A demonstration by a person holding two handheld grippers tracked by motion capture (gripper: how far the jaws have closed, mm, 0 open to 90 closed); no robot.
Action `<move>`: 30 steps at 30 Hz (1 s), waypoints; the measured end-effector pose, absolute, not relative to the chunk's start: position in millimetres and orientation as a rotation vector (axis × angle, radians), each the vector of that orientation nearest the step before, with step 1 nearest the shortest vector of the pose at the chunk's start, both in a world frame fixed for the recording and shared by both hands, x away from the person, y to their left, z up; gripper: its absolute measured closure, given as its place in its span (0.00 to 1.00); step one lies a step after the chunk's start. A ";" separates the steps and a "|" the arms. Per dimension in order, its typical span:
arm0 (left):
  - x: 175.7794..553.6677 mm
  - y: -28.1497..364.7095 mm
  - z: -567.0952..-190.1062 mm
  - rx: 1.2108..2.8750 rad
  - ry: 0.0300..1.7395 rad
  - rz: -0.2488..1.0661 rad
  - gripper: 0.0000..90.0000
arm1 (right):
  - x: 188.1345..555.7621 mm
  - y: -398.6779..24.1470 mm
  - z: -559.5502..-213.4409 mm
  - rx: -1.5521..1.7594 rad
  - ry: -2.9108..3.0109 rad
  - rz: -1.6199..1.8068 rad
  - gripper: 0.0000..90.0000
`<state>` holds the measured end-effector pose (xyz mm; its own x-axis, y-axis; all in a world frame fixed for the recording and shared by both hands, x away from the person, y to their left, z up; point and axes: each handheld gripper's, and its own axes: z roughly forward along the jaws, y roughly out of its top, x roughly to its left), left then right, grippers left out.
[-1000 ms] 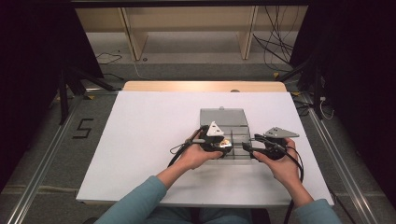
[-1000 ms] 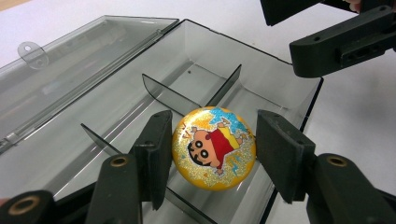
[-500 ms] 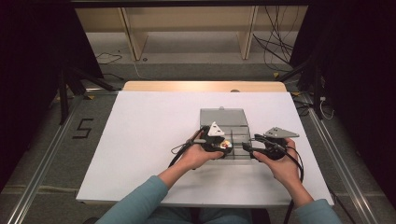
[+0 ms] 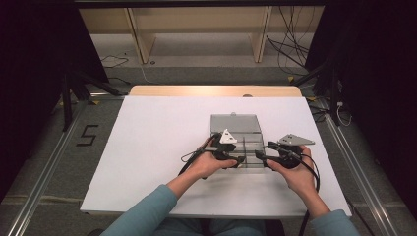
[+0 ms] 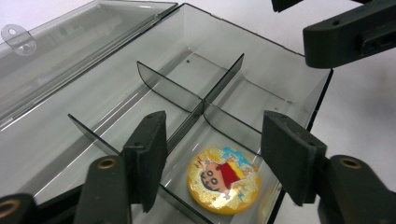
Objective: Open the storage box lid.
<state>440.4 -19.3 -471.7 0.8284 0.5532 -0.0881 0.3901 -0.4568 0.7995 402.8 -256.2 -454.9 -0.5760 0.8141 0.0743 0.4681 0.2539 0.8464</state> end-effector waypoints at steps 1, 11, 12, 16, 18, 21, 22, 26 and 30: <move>440.1 -18.7 -471.0 2.106 0.688 0.232 0.44 | 402.8 -256.3 -454.9 1.171 2.153 1.249 0.37; 433.9 0.2 -459.4 2.070 0.692 0.274 0.44 | 402.6 -256.7 -455.1 1.176 2.153 1.242 0.37; 433.3 3.2 -458.2 2.061 0.695 0.279 0.44 | 402.7 -256.8 -455.2 1.173 2.151 1.242 0.37; 430.3 14.9 -453.8 2.037 0.706 0.314 0.45 | 402.6 -256.6 -455.3 1.177 2.151 1.241 0.37; 429.0 21.2 -451.6 2.021 0.712 0.328 0.46 | 402.9 -256.6 -455.5 1.174 2.151 1.239 0.37; 427.7 33.0 -449.1 2.010 0.727 0.344 0.46 | 402.8 -256.7 -455.5 1.177 2.152 1.238 0.37; 427.5 35.8 -449.0 2.005 0.732 0.348 0.46 | 402.9 -257.0 -455.4 1.179 2.151 1.238 0.37; 425.8 51.4 -449.6 1.995 0.754 0.346 0.46 | 403.1 -257.5 -455.7 1.185 2.148 1.236 0.37; 424.4 68.7 -451.4 1.992 0.774 0.347 0.46 | 403.5 -258.0 -455.5 1.191 2.144 1.237 0.37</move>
<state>424.4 68.7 -451.4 0.7608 0.6456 -0.0662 0.3803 -0.3608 0.8516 403.5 -258.0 -455.5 -0.5614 0.8241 0.0753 0.4777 0.2484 0.8427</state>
